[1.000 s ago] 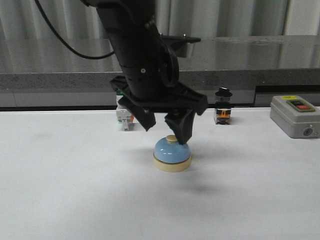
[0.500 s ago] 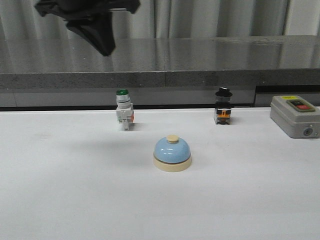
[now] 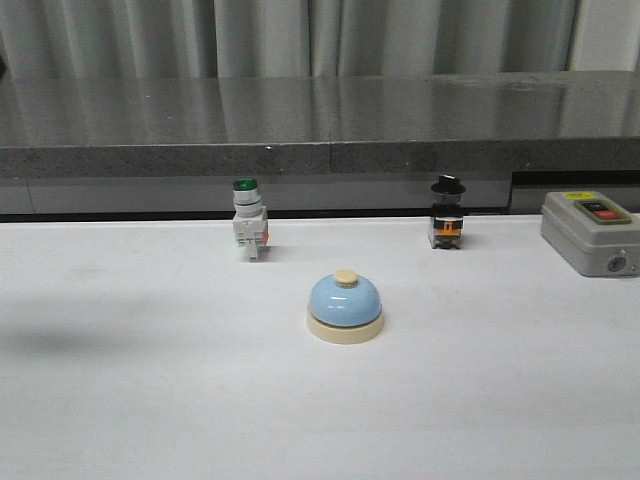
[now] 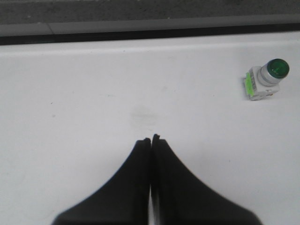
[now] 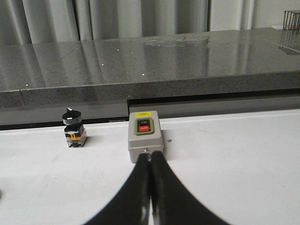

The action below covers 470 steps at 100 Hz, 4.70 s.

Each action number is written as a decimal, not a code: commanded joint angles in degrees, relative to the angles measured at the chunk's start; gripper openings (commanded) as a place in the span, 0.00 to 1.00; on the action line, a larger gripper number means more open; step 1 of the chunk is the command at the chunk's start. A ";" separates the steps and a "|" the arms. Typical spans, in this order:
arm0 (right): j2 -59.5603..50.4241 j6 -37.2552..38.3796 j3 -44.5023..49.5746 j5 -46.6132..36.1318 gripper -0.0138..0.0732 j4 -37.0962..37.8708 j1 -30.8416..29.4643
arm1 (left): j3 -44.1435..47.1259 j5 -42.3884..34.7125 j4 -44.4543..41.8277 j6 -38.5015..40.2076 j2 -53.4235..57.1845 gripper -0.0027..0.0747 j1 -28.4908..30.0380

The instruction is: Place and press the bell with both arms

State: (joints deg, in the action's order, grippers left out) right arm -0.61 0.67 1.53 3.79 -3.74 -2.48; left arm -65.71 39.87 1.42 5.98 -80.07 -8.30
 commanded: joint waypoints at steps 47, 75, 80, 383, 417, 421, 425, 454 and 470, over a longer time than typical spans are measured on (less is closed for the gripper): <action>-0.69 -0.05 -0.88 -4.72 0.09 0.35 -0.28 | 24.69 -13.72 2.07 0.66 29.67 0.01 1.06; -0.69 -0.05 -0.88 -4.72 0.09 0.35 -0.28 | 33.52 -15.62 2.07 0.66 47.02 0.01 1.06; -0.69 -0.05 -0.88 -4.72 0.09 0.35 -0.28 | 34.55 -16.29 2.07 0.66 50.05 0.01 1.06; 33.28 -0.05 -29.47 16.19 0.09 0.77 0.34 | 68.20 -40.33 -1.04 0.66 81.99 0.01 6.59; 56.13 -0.12 -46.52 26.02 0.09 0.77 8.16 | 68.20 -40.33 -1.04 0.66 81.99 0.01 6.59; 58.79 -0.12 -48.83 27.45 0.09 0.77 9.71 | 68.20 -40.33 -1.04 0.66 81.99 0.01 6.59; 61.00 -0.17 -51.18 29.16 0.09 0.77 11.06 | 68.20 -40.33 -1.04 0.66 81.99 0.01 6.59; 79.42 -2.07 -66.87 39.08 0.09 0.72 22.80 | 68.20 -40.33 -1.04 0.66 81.99 0.01 6.59; 88.15 -2.07 -74.65 42.05 0.09 0.67 27.80 | 68.20 -40.33 -1.04 0.66 81.99 0.01 6.59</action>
State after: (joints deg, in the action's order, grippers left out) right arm 85.64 -0.66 -68.34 46.01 -3.19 23.38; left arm 0.10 4.56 0.00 6.09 0.26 -1.76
